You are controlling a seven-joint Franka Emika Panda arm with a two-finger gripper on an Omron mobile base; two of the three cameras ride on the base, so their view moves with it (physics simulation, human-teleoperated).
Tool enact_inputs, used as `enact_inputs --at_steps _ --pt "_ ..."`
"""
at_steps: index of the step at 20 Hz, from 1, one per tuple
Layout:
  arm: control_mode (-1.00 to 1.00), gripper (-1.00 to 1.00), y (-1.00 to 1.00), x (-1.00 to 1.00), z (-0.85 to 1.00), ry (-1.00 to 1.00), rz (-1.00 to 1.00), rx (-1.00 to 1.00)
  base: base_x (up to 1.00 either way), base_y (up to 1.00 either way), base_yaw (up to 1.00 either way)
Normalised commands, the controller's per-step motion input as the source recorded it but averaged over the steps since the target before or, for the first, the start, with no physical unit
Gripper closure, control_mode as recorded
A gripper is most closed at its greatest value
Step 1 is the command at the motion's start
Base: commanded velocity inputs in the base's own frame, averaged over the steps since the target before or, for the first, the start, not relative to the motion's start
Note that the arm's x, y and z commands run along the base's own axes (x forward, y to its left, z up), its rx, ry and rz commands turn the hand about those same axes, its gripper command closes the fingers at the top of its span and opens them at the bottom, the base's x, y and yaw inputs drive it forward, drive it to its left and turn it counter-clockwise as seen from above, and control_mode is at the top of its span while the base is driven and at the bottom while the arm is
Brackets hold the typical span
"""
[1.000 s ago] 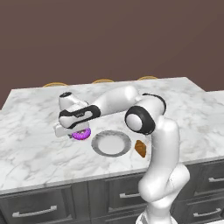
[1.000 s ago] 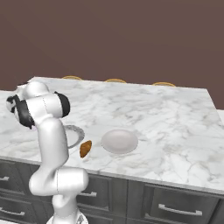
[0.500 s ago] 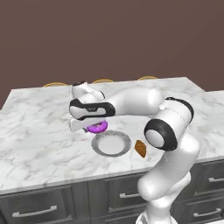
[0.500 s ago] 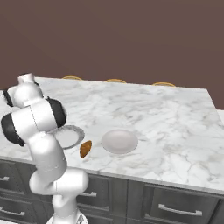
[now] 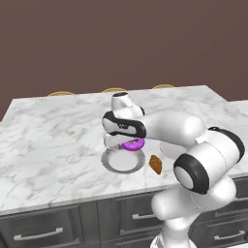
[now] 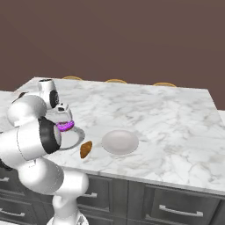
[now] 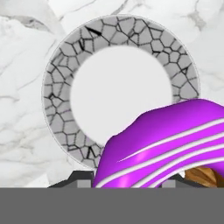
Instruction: Place the pastries on the plates.
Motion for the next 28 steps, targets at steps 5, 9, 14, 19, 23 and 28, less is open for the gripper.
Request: enact_inputs --at_steps 5,9,14,19,23,28 --pt "-1.0 1.0 -0.21 0.17 -0.17 0.0 0.0 0.01 0.0 0.0 0.0" --pt "-1.0 1.0 0.0 0.41 -0.33 0.0 0.01 0.0 0.0 0.0 0.0" --pt "-1.0 1.0 0.11 0.37 -0.36 0.1 0.0 0.02 0.0 0.0 0.0" --pt "-1.0 1.0 0.27 0.1 -0.33 0.16 0.0 0.06 0.0 0.0 0.0" --pt "-1.0 1.0 0.29 0.18 -0.35 0.08 0.0 0.01 0.0 0.0 0.0" --pt "-1.0 1.0 0.02 0.24 -0.41 0.01 0.0 0.01 0.0 0.0 0.0"
